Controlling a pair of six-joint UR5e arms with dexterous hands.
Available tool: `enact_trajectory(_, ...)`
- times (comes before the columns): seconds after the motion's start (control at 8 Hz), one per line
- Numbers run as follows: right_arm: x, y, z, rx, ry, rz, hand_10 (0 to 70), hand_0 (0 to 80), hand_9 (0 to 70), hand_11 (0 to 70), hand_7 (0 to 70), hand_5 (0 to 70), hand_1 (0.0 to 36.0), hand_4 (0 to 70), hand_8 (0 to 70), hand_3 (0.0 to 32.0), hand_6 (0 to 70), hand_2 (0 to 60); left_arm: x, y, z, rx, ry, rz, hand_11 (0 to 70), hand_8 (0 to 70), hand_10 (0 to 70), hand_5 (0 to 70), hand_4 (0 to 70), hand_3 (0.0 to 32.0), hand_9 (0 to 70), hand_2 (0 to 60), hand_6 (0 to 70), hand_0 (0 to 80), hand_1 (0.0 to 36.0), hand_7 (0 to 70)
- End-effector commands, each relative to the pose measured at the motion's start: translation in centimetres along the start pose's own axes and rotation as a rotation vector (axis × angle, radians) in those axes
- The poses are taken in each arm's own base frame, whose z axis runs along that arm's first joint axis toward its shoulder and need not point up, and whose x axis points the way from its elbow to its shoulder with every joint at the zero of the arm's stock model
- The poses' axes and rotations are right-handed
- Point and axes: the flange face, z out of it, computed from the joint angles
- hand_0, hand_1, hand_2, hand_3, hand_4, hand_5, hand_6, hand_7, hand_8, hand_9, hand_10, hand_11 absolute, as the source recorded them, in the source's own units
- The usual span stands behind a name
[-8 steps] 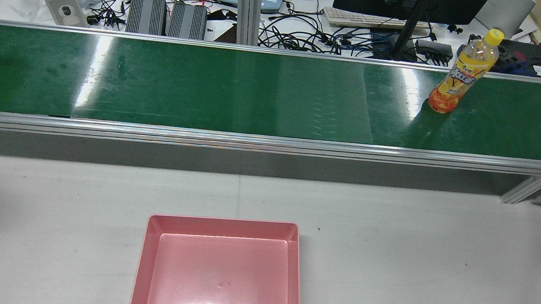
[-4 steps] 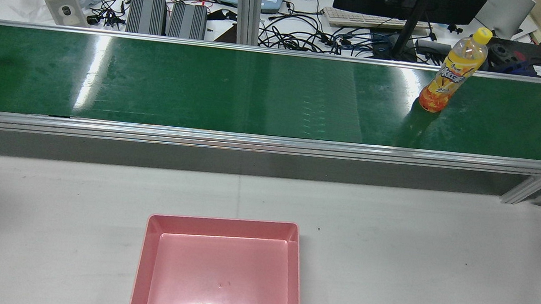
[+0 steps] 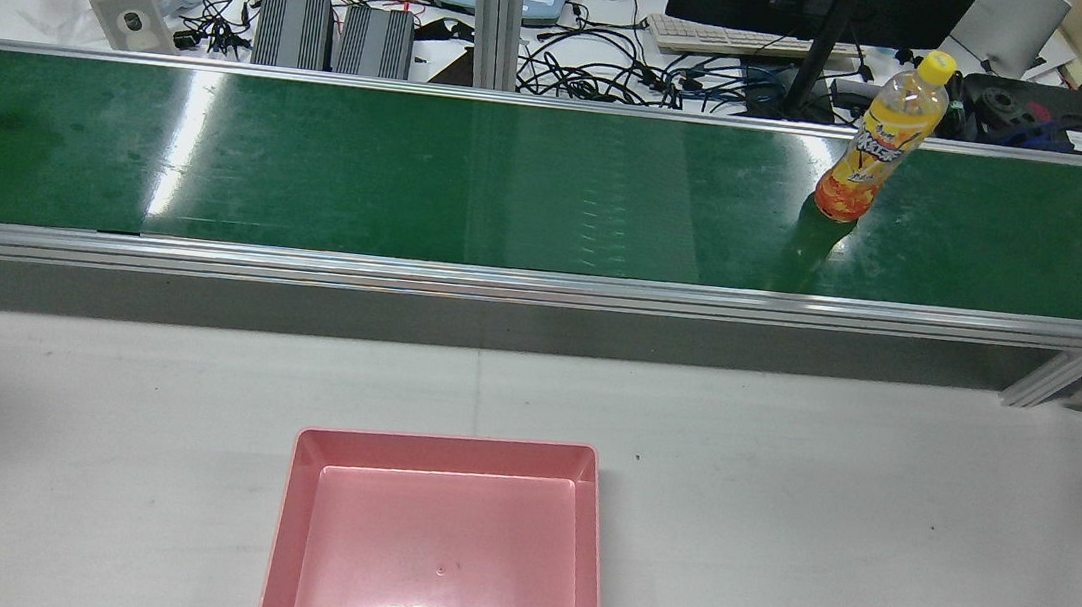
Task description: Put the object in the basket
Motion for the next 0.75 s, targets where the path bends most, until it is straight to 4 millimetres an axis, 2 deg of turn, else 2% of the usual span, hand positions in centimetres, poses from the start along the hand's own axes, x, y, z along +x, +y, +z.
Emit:
enact_trajectory(0.0,0.06,0.01,0.02,0.0,0.001,0.0,0.0,0.0,0.0,0.0,0.0,0.0,0.0,0.0,0.0,0.0,0.0,0.0,0.0,-0.01,0.02,0.0,0.001,0.004,10.5,0.0,6.0,4.6,0.6,0.0,0.0,1.7,0.0,47.6,13.1,0.0)
enact_trajectory(0.62,-0.01,-0.09,-0.08,0.002,0.0,0.0,0.0,0.0,0.0,0.0,0.0,0.0,0.0,0.0,0.0,0.0,0.0,0.0,0.02,0.07,0.04,-0.001,0.001,0.005,10.1,0.0,5.7,4.7,0.4,0.0,0.0,1.2,0.0,47.7,13.1,0.0)
